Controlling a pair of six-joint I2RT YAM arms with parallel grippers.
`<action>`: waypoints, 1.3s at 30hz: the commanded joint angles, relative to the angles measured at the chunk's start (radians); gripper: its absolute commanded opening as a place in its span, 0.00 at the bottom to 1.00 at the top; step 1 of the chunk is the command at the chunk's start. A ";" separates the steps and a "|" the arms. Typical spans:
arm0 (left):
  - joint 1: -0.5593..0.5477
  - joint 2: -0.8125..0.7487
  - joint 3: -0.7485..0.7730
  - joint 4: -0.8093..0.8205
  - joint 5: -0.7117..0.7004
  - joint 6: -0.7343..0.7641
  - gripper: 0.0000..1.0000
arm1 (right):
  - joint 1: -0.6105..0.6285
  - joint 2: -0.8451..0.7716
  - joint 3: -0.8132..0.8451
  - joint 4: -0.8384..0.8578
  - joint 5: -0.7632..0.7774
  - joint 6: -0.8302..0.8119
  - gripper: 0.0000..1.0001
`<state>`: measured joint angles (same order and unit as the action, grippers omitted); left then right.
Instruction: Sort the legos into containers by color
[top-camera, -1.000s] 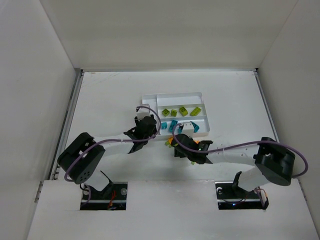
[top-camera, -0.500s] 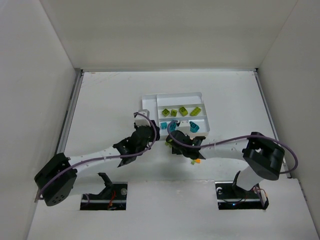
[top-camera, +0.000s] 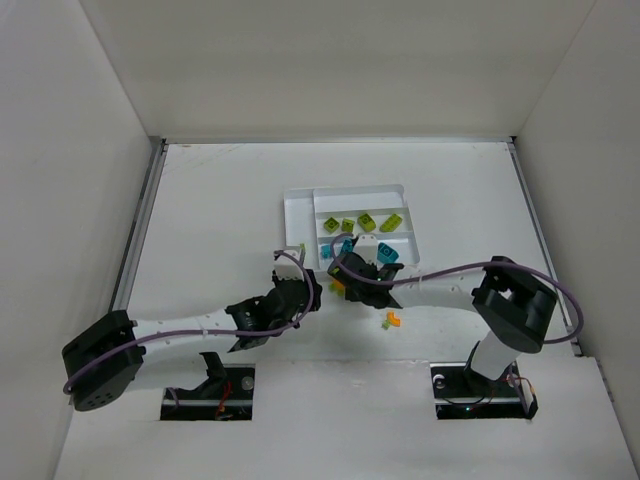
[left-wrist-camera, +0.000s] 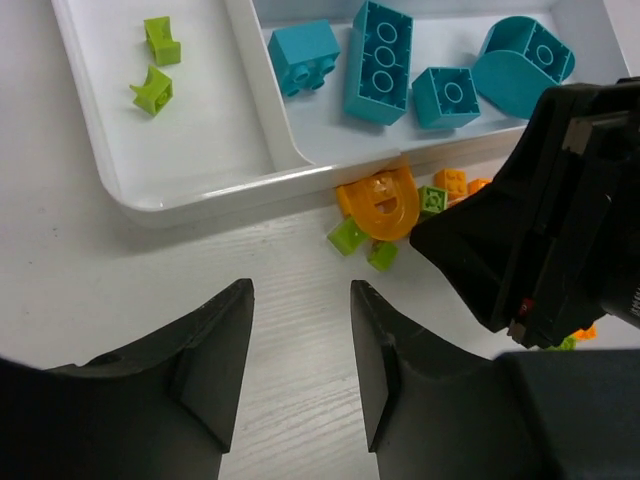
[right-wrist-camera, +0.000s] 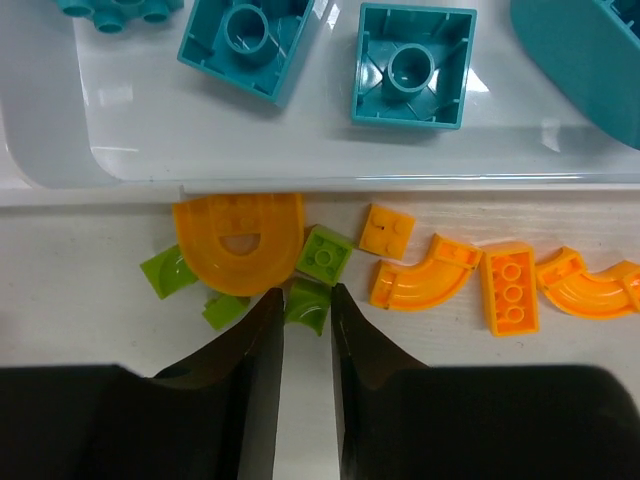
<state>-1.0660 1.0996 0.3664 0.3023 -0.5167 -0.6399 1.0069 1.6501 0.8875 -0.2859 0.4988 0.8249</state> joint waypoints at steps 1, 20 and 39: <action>-0.024 0.012 -0.001 0.035 -0.020 -0.007 0.42 | -0.008 0.008 0.042 -0.019 0.021 0.003 0.22; 0.002 0.035 0.003 0.086 0.060 0.088 0.49 | -0.011 -0.153 0.154 -0.176 0.010 0.060 0.21; 0.004 0.233 0.120 0.186 0.083 0.149 0.53 | -0.143 -0.269 0.057 0.079 -0.120 -0.058 0.21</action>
<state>-1.0485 1.3247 0.4309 0.4484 -0.4263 -0.5232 0.8757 1.4376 0.9485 -0.3302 0.4137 0.8131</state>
